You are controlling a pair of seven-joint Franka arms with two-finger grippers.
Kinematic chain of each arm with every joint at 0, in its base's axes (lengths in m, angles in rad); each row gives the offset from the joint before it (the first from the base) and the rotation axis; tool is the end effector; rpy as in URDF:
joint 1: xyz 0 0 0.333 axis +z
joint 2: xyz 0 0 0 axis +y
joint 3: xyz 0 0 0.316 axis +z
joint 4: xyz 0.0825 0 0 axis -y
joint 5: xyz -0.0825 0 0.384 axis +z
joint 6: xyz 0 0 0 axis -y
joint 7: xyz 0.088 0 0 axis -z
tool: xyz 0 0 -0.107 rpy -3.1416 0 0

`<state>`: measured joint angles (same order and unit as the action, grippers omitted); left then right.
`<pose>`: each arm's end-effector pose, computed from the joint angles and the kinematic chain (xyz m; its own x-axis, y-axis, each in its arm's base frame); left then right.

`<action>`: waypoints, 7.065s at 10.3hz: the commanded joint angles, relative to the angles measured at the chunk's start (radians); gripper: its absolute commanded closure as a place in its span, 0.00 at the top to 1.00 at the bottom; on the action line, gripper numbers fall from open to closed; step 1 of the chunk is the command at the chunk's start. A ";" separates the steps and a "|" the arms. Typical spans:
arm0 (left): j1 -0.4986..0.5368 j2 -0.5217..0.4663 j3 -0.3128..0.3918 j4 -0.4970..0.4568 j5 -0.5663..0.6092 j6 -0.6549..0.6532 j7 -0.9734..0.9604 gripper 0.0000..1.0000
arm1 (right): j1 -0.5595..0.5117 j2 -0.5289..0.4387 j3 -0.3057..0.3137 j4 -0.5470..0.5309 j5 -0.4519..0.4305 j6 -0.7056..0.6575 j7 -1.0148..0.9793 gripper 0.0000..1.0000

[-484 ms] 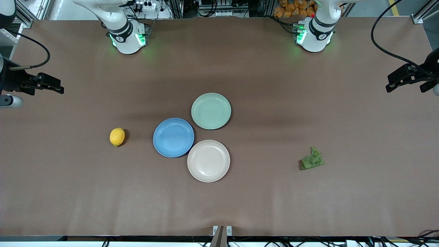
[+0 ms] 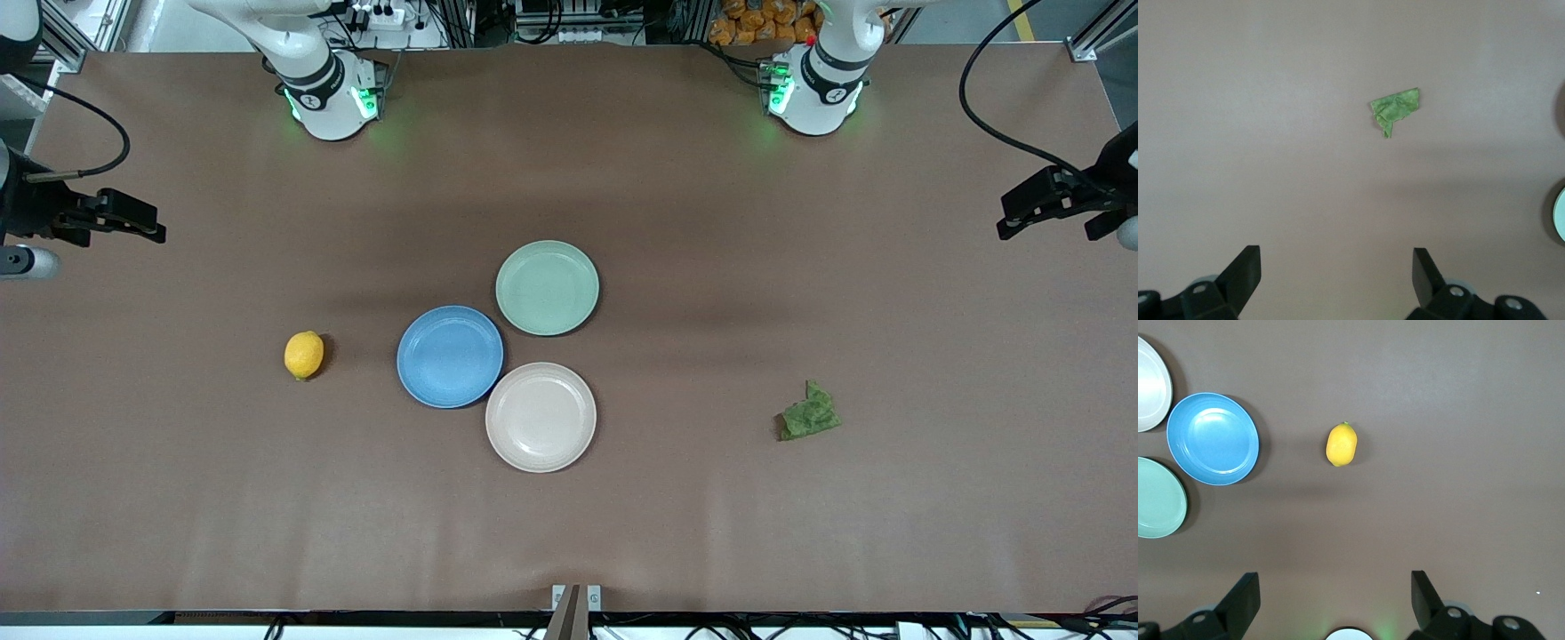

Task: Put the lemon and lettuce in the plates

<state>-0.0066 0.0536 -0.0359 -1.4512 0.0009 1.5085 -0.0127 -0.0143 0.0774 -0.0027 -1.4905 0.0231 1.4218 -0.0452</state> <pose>0.5649 -0.0233 0.6451 0.9996 -0.0297 0.0037 -0.0297 -0.9996 0.0011 0.5619 -0.0067 0.6066 0.9890 0.0318 -0.1444 0.0278 -0.9992 -0.0294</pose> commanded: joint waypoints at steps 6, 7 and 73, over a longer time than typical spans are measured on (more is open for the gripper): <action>-0.030 0.323 -0.007 -0.139 -0.032 0.489 -0.003 1.00 | -0.009 -0.010 0.000 -0.011 -0.003 -0.009 -0.010 1.00; -0.030 0.368 -0.009 -0.191 -0.030 0.598 -0.003 1.00 | -0.019 -0.007 0.000 -0.011 -0.003 -0.007 -0.012 1.00; -0.216 -0.014 0.001 -0.034 0.014 0.021 -0.434 1.00 | 0.020 -0.014 0.015 -0.016 -0.006 0.072 0.105 1.00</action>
<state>-0.2373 0.0902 -0.0274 -1.4290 0.0406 1.5276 -0.4686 0.0198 0.0838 -0.0017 -1.4860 0.0357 1.4945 0.0660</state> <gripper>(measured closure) 0.000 0.000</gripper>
